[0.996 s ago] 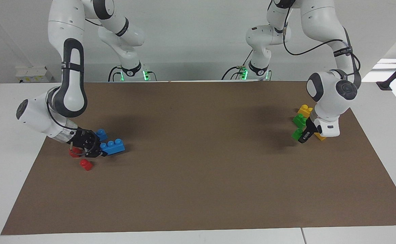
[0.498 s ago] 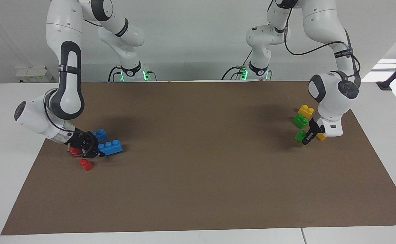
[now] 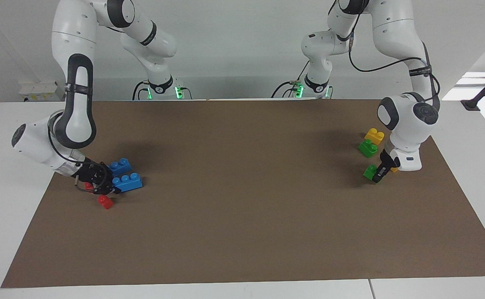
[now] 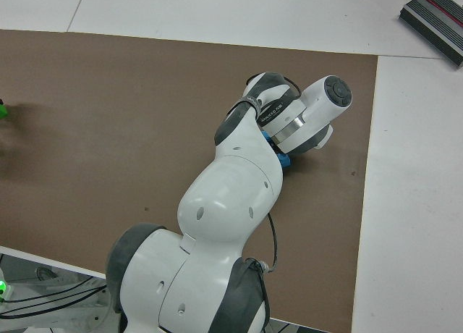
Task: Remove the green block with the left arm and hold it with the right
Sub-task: 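Carry the green brick to the green bricks while the right gripper carries blue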
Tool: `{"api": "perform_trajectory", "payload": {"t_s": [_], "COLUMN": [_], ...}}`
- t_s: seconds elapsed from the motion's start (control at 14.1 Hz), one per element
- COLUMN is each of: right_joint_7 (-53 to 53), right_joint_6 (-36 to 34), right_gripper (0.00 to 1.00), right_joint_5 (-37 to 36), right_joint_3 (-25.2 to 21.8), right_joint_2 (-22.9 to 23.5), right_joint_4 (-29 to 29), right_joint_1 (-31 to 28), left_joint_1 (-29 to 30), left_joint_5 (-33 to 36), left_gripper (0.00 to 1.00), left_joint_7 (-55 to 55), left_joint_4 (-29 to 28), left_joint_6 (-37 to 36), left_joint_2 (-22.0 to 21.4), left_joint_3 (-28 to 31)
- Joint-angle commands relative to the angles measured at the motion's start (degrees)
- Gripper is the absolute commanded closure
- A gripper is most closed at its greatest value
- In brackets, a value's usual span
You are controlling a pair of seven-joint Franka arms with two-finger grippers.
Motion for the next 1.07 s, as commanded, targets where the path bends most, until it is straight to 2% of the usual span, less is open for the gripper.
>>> {"api": "perform_trajectory", "payload": {"t_s": [0.0,0.36,0.43,0.5,0.57,0.64,0.71,0.78,0.85,1.0], "right_joint_7": [-1.5,-1.3,-1.3,-1.2,-1.0,-0.9,-0.7,-0.7,-0.6,-0.1], "right_joint_6": [0.0,0.2,0.5,0.6,0.4,0.0,-0.1,-0.4,-0.8,-4.0], "right_gripper": [1.00,1.00,0.65,0.51,0.42,0.38,0.36,0.31,0.30,0.26], "right_joint_5": [-0.9,-0.4,-0.4,-0.4,-0.4,-0.4,-0.4,-0.4,-0.4,-0.5], "right_joint_3": [0.9,1.0,1.1,1.2,1.3,1.4,1.4,1.4,1.4,1.4], "right_joint_2": [-0.3,-0.3,-0.3,-0.3,-0.3,-0.7,-1.2,-1.7,-2.1,-3.8], "right_joint_4": [-0.5,-0.4,-0.4,-0.3,0.0,0.2,0.3,0.4,0.5,2.0], "right_joint_1": [-0.9,-0.3,-0.3,-0.3,-0.3,-0.3,-0.2,-0.2,-0.2,-0.2], "left_joint_1": [0.5,0.7,0.6,0.6,0.6,0.6,0.7,0.7,0.7,0.7], "left_joint_5": [0.1,0.1,0.1,0.1,0.1,0.1,0.1,0.1,0.1,0.1], "left_gripper": [1.00,1.00,1.00,1.00,1.00,0.90,0.71,0.33,0.00,0.00], "left_joint_7": [0.9,1.2,1.2,1.2,1.2,1.5,1.8,1.8,1.8,1.9], "left_joint_4": [-1.0,-1.0,-1.0,-1.0,-1.0,-1.0,-1.0,-1.0,-0.9,-0.7], "left_joint_6": [2.7,2.5,2.4,2.3,2.4,2.4,2.4,2.4,2.4,2.0], "left_joint_2": [0.8,0.8,0.8,0.8,0.8,0.8,0.8,0.8,0.8,0.8], "left_joint_3": [-0.4,-0.4,-0.4,-0.4,-0.4,-0.4,-0.4,-0.4,-0.4,-0.4]}}
